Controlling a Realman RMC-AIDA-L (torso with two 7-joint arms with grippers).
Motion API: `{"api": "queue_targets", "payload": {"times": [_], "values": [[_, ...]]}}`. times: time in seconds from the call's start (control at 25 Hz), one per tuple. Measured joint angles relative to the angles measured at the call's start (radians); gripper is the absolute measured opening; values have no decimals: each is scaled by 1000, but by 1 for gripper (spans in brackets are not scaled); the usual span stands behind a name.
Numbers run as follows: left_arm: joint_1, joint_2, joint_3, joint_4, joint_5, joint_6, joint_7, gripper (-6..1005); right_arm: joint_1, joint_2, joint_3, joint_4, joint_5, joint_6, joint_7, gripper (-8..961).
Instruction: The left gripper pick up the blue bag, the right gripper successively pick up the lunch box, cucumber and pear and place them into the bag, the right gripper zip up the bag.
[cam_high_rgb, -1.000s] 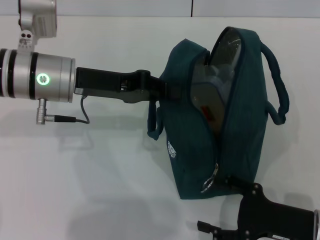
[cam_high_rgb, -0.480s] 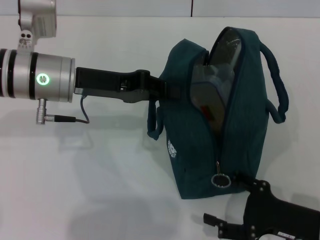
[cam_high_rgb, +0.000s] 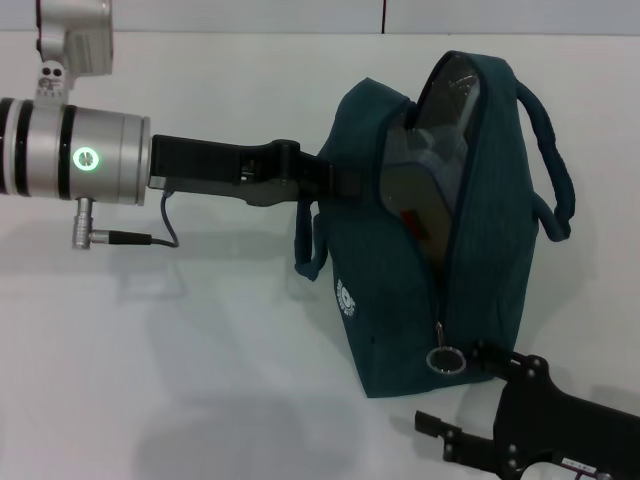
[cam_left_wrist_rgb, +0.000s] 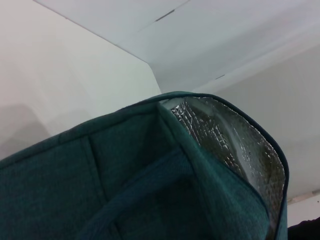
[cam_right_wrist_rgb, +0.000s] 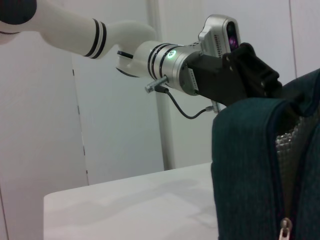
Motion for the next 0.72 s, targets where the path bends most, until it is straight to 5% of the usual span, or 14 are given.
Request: {"api": "queue_targets", "payload": {"times": [0.28, 0.72], "values": [[2, -1, 2, 0, 0, 1, 1, 44, 0, 2, -1, 0, 7, 0, -1, 654], [4, -2, 4, 0, 0, 3, 1, 40, 0, 2, 1, 10, 15, 1, 2, 204]]}}
